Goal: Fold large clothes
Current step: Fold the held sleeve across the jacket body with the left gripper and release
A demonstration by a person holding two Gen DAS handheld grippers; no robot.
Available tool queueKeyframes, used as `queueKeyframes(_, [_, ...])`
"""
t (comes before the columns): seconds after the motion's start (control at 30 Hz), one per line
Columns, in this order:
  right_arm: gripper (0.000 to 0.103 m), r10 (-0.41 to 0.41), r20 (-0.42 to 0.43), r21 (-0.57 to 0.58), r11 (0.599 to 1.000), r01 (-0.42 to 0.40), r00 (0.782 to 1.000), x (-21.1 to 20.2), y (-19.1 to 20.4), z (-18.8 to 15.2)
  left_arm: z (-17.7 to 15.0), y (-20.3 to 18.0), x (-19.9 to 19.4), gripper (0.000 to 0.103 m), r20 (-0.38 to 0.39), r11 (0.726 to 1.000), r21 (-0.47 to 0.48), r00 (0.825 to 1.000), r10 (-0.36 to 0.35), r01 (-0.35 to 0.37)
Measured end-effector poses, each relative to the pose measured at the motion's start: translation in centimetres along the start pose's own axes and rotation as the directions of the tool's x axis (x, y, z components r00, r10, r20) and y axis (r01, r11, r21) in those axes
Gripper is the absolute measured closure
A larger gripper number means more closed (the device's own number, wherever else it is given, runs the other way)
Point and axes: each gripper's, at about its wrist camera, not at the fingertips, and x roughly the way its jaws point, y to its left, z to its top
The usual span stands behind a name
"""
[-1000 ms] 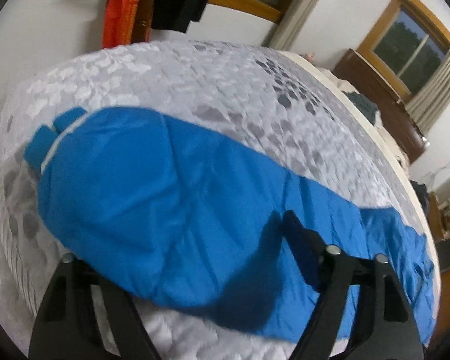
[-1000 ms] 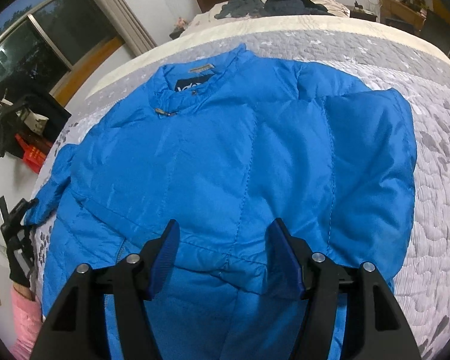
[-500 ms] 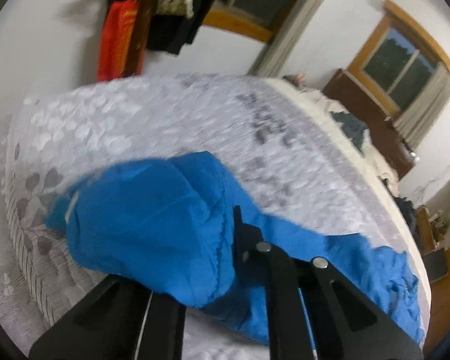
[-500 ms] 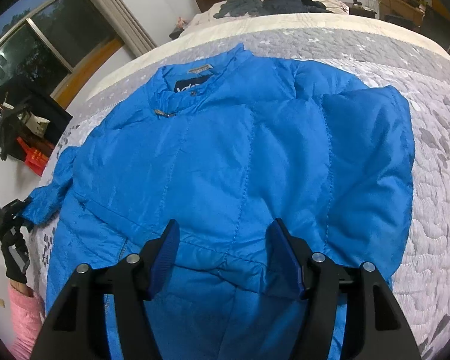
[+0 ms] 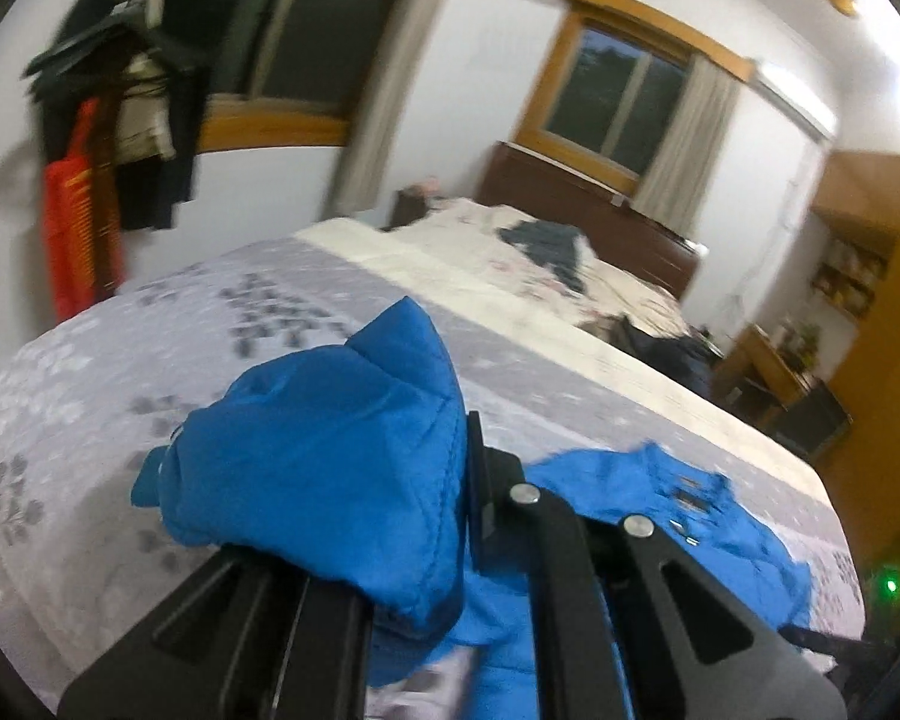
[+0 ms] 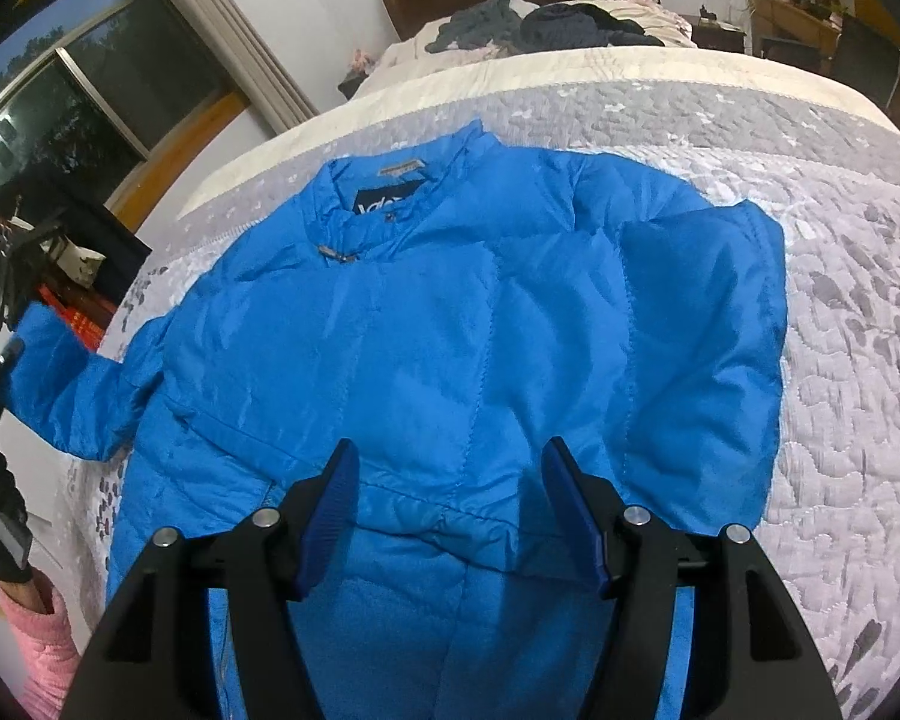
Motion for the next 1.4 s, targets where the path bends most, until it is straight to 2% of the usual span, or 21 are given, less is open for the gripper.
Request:
queueKeyframes(0.23, [0.039, -0.043, 0.013, -0.008, 0.999, 0.043, 0.999, -0.5, -0.2, 0.1, -2.6, -8.8, 2.1, 0.098, -0.075, 0.987, 0.118, 0.992, -0.104, 0.113])
queueKeyframes(0.37, [0.039, -0.045, 0.013, 0.012, 0.999, 0.045, 0.999, -0.7, -1.0, 0.2, -4.6, -14.0, 2.9, 0.098, -0.113, 0.965, 0.187, 0.98, -0.165, 0.184])
queueKeyframes(0.53, [0.039, -0.049, 0.009, 0.019, 0.999, 0.049, 0.999, -0.5, -1.6, 0.4, -7.3, -18.3, 5.2, 0.098, -0.178, 0.941, 0.243, 0.965, -0.194, 0.234])
queueKeyframes(0.77, [0.039, -0.046, -0.011, 0.031, 0.998, 0.046, 0.999, 0.3, -2.3, 0.4, -11.5, -19.6, 9.9, 0.097, -0.316, 0.941, 0.231, 0.934, -0.169, 0.249])
queueKeyframes(0.97, [0.038, -0.061, -0.016, 0.021, 0.998, 0.062, 0.998, 0.7, -2.2, 0.3, -14.3, -19.3, 11.7, 0.088, -0.41, 0.932, 0.249, 0.9, -0.145, 0.263])
queueKeyframes(1.03, [0.038, -0.068, -0.016, 0.015, 0.998, 0.068, 0.998, 0.7, -2.0, 0.3, -14.8, -19.2, 11.3, 0.081, -0.427, 0.924, 0.264, 0.892, -0.146, 0.278])
queueKeyframes(1.1, [0.038, -0.074, -0.013, 0.014, 0.997, 0.074, 0.997, 0.6, -1.9, 0.3, -14.9, -18.4, 10.2, 0.058, -0.445, 0.916, 0.261, 0.88, -0.165, 0.304])
queueKeyframes(1.2, [0.038, -0.074, 0.001, 0.009, 0.997, 0.074, 0.997, 0.1, -1.3, 0.4, -14.9, -16.3, 7.5, 0.052, -0.489, 0.896, 0.228, 0.84, -0.233, 0.382])
queueKeyframes(1.23, [0.038, -0.069, 0.008, 0.003, 0.998, 0.069, 0.998, -0.2, -1.0, 0.4, -14.7, -15.3, 6.4, 0.052, -0.492, 0.889, 0.224, 0.834, -0.25, 0.399])
queueKeyframes(1.27, [0.038, -0.061, 0.014, -0.004, 0.998, 0.061, 0.998, -0.5, -0.5, 0.4, -14.5, -14.5, 5.5, 0.052, -0.483, 0.887, 0.224, 0.836, -0.259, 0.405])
queueKeyframes(1.37, [0.038, 0.006, 0.016, -0.023, 1.0, -0.006, 1.0, -1.1, 1.3, 0.6, -12.5, -11.3, 2.8, 0.048, -0.383, 0.893, 0.259, 0.888, -0.254, 0.368])
queueKeyframes(1.4, [0.038, 0.038, 0.008, -0.03, 0.999, -0.037, 0.999, -1.2, 2.3, 0.9, -11.5, -10.2, 2.5, 0.048, -0.337, 0.902, 0.277, 0.913, -0.231, 0.33])
